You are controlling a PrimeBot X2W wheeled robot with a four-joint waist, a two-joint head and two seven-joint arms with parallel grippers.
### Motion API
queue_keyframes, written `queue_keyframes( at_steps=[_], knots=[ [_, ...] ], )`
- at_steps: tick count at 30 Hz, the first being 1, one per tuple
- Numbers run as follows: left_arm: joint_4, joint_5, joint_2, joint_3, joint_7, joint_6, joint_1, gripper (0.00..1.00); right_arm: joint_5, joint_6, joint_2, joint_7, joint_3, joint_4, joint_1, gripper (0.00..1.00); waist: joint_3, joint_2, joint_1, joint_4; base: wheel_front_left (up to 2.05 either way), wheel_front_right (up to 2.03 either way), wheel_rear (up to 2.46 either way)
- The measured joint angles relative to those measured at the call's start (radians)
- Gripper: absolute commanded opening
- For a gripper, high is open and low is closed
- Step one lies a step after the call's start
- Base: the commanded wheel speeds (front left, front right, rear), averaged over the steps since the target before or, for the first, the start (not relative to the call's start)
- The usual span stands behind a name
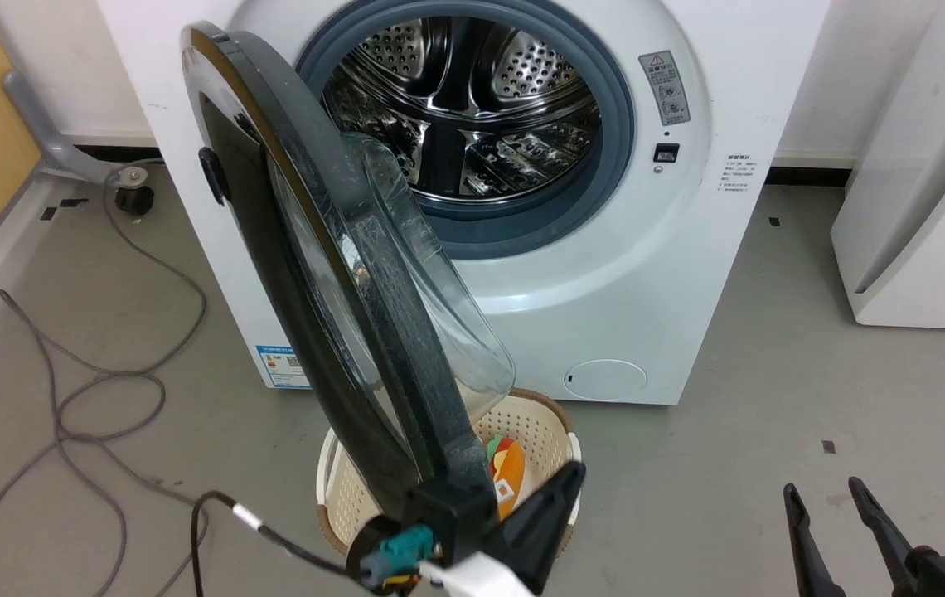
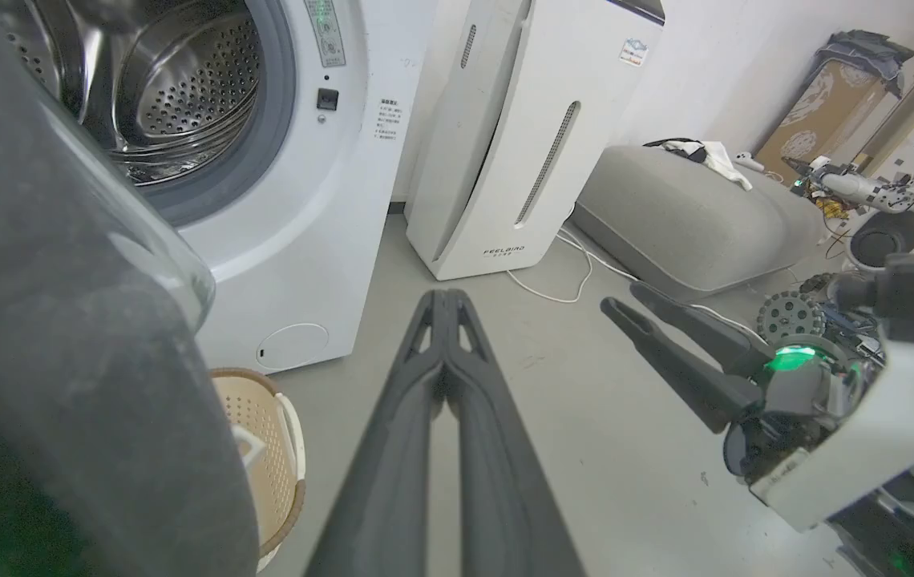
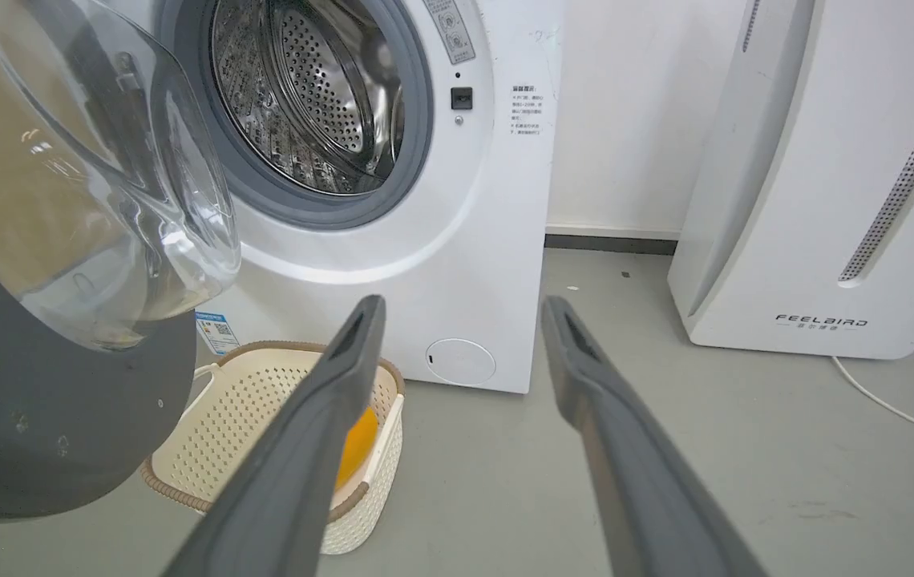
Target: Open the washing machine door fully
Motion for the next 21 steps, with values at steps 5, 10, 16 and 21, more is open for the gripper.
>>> queue_keyframes(
  at_steps=[5,10,16,21],
  knots=[
    [0.087,-0.03,-0.011,0.001,-0.055,0.033,-0.068,0.0,0.007,0.0,0.0,0.005,0.008,0.001,0.0,1.0,-0.001,0.0,0.0,-0.005,0.0,0.0,0.0],
    [0.147,-0.077,-0.012,0.005,-0.098,0.067,-0.076,0.0,0.007,0.0,0.0,0.008,0.009,0.001,0.001,1.0,0.0,0.0,0.0,-0.01,0.0,0.0,0.0],
    [0.16,-0.098,-0.015,0.007,-0.123,0.095,-0.072,0.0,0.009,0.0,0.0,0.008,0.008,-0.002,0.002,1.0,0.002,0.0,0.0,-0.006,0.0,0.0,0.0],
    [0.141,-0.106,-0.014,0.017,-0.131,0.124,-0.039,0.0,0.014,0.0,0.0,0.009,0.009,0.004,0.002,1.0,0.001,0.0,0.0,-0.004,0.0,0.0,0.0]
  ],
)
